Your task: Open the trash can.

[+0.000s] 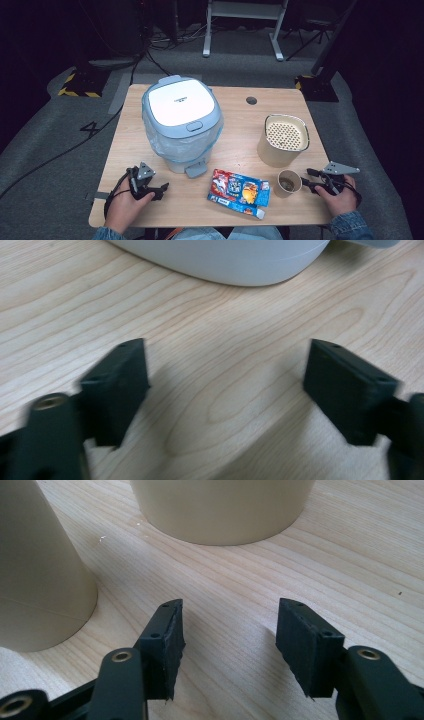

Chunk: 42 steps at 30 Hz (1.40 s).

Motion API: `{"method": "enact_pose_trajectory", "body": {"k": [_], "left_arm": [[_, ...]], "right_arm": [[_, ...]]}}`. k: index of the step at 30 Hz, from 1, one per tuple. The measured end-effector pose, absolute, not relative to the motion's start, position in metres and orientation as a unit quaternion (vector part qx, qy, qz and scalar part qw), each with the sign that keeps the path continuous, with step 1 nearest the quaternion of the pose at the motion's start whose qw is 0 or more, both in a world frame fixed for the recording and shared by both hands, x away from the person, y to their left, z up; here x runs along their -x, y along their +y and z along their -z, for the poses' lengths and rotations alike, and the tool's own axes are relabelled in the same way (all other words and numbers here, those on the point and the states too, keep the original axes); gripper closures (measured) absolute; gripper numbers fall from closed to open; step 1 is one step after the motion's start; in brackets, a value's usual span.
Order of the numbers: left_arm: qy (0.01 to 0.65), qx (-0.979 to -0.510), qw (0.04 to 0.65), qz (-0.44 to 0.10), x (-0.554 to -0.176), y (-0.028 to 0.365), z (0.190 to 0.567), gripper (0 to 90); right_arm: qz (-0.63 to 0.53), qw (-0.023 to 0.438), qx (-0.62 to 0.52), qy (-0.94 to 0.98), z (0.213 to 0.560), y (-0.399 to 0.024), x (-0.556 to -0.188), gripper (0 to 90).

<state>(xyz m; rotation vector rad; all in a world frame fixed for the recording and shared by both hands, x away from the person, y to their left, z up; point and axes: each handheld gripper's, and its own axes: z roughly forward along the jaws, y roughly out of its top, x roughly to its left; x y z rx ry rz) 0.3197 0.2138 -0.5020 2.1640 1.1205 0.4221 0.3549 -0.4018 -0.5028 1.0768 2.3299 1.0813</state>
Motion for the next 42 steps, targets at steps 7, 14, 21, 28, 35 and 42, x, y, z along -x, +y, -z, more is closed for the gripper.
{"method": "enact_pose_trajectory", "body": {"k": [7,14,21,28,35,42], "left_arm": [[0.406,-0.833,0.353,-0.130,-0.318,0.219,0.480,43.6],[0.387,-0.824,0.397,-0.111,-0.317,0.225,0.452,52.8],[0.358,-0.817,0.440,-0.109,-0.309,0.221,0.412,62.9],[0.327,-0.812,0.471,-0.107,-0.303,0.226,0.374,65.3],[0.306,-0.809,0.490,-0.106,-0.299,0.225,0.346,72.5],[0.288,-0.796,0.521,-0.111,-0.301,0.220,0.316,81.4]], "right_arm": [[-0.382,0.177,-0.380,0.823,0.503,-0.402,-0.355,44.9],[-0.382,0.177,-0.381,0.823,0.503,-0.402,-0.355,44.9],[-0.382,0.177,-0.381,0.823,0.503,-0.402,-0.355,44.9],[-0.382,0.177,-0.381,0.823,0.503,-0.402,-0.355,44.9],[-0.383,0.176,-0.382,0.823,0.503,-0.402,-0.355,44.9],[-0.383,0.176,-0.382,0.823,0.503,-0.402,-0.355,44.9]]}}
